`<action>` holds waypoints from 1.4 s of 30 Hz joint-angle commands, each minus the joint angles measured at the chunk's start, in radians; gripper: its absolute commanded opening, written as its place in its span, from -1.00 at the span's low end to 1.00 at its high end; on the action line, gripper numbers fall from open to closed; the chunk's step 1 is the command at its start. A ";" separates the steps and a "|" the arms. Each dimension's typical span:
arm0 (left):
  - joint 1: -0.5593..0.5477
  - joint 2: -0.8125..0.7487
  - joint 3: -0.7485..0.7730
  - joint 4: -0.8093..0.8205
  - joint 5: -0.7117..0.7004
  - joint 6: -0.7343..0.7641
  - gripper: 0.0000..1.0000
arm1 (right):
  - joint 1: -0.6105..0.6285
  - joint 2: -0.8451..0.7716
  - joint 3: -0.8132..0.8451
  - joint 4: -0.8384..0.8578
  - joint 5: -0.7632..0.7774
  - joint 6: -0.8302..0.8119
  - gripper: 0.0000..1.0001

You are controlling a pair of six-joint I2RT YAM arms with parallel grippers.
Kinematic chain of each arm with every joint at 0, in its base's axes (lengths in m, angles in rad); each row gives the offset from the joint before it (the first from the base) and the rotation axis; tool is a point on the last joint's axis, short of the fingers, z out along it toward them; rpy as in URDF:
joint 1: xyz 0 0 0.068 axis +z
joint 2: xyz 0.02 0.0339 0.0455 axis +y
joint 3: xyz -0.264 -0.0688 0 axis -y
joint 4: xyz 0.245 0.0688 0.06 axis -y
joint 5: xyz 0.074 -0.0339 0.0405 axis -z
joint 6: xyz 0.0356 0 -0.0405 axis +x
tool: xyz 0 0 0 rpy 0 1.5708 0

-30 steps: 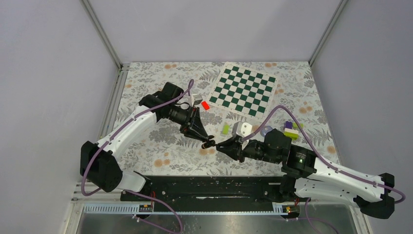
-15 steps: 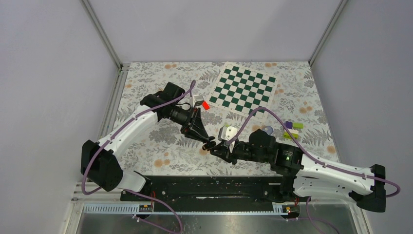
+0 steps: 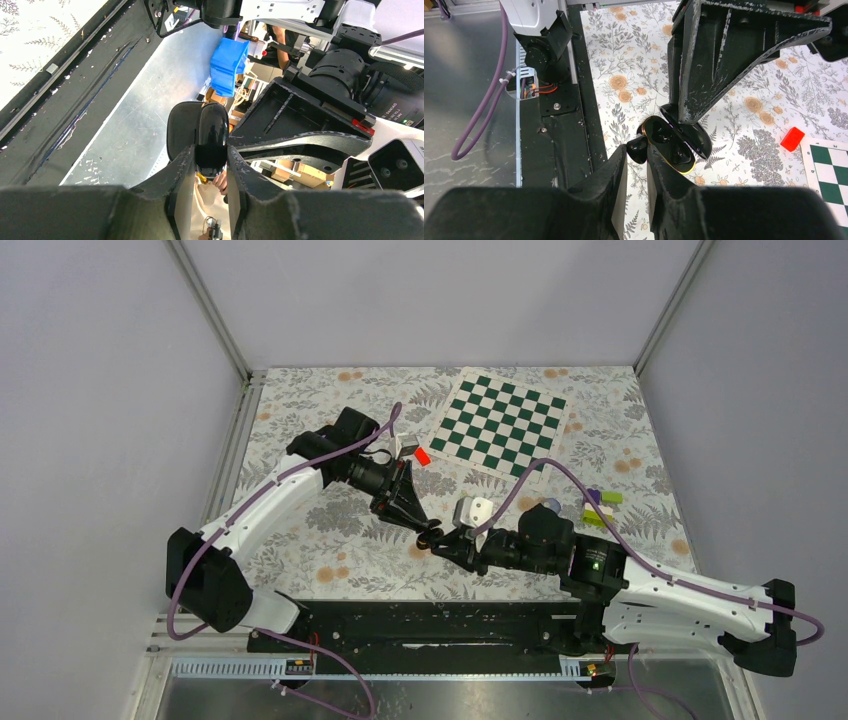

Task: Insert the wireless bluetooth earbuds into the charging case
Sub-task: Place the earbud in the charging case.

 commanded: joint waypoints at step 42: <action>-0.007 -0.026 0.037 -0.009 0.053 0.009 -1.00 | 0.005 -0.022 0.031 0.075 0.089 -0.015 -1.00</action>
